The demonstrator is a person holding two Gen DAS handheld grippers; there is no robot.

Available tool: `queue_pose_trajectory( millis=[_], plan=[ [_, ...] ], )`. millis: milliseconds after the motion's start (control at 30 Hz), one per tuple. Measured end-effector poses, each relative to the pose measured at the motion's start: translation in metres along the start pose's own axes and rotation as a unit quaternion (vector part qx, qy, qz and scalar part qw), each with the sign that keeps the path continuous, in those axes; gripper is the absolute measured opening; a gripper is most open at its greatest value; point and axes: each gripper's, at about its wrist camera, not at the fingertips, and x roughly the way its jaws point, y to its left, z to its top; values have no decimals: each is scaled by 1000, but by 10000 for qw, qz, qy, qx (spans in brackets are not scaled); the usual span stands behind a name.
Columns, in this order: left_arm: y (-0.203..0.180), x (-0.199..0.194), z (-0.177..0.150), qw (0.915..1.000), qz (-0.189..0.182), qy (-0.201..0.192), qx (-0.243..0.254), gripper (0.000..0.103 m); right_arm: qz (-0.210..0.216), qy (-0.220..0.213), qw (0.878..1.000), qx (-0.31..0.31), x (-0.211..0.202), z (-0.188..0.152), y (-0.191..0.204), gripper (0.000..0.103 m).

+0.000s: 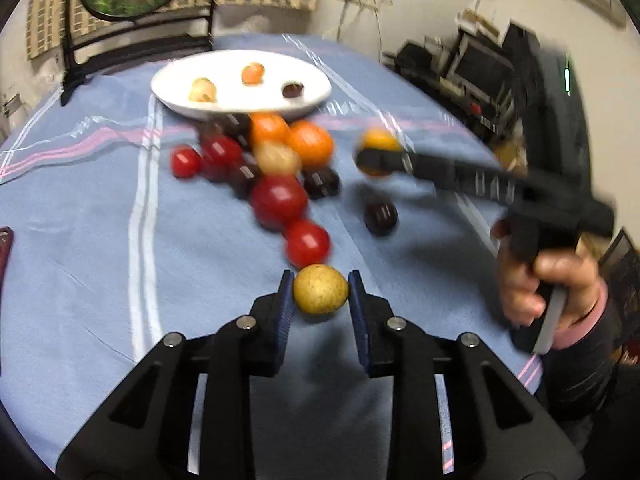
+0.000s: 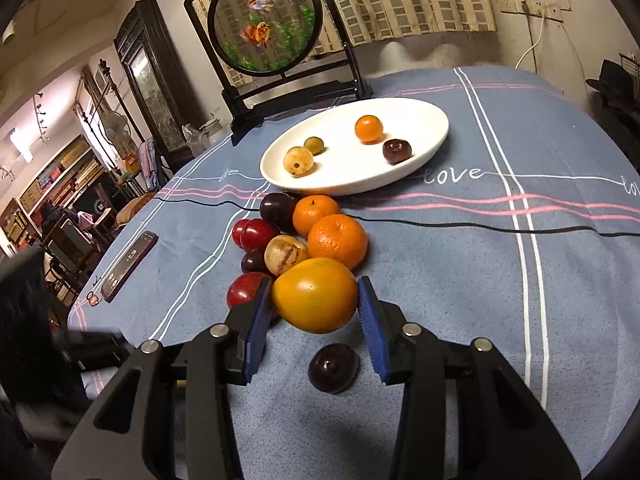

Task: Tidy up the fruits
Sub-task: 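Release the yellow potato and orange onto the white plate with both tools, then grasp a red tomato with the left tool while the right tool grasps a dark plum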

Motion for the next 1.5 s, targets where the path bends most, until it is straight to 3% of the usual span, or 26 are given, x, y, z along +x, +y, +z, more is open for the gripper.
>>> queue_pose_trajectory(
  millis=[100, 300, 500, 700, 867, 933, 967, 1000, 1067, 1167, 1267, 1500],
  plan=[
    [24, -14, 27, 9996, 9, -219, -183, 28, 254, -13, 9996, 104, -1, 9, 2, 44],
    [59, -12, 101, 9980, 121, -538, -304, 28, -103, -283, 9995, -130, 17, 59, 10, 43],
    [94, 57, 191, 9976, 306, -278, -557, 28, -599, -40, 9981, -142, 77, 102, -4, 43],
    [112, 122, 218, 9964, 521, 174, -641, 28, -728, 340, 9964, -276, 114, 110, -9, 43],
    [114, 140, 220, 9953, 626, 272, -680, 29, -752, 541, 9948, -420, 127, 115, -12, 44],
    [115, 138, 222, 9951, 672, 218, -690, 47, -765, 617, 9942, -445, 131, 116, -13, 44],
    [114, 133, 222, 9948, 714, 153, -711, 67, -759, 655, 9940, -445, 132, 117, -12, 45],
    [114, 128, 222, 9944, 767, 74, -721, 74, -739, 663, 9941, -427, 130, 117, -12, 46],
    [110, 109, 220, 9936, 911, -118, -650, 76, -633, 547, 9958, -378, 119, 119, -9, 47],
    [105, 75, 205, 9911, 1083, -328, -699, 89, -572, 350, 9972, -339, 96, 119, -3, 50],
    [98, 42, 176, 9902, 1134, -486, -661, 93, -494, 223, 9979, -342, 68, 107, 4, 51],
    [75, -4, 79, 9911, 1104, -477, -567, 94, -860, 313, 9948, -444, 14, 41, 17, 51]
  ],
)
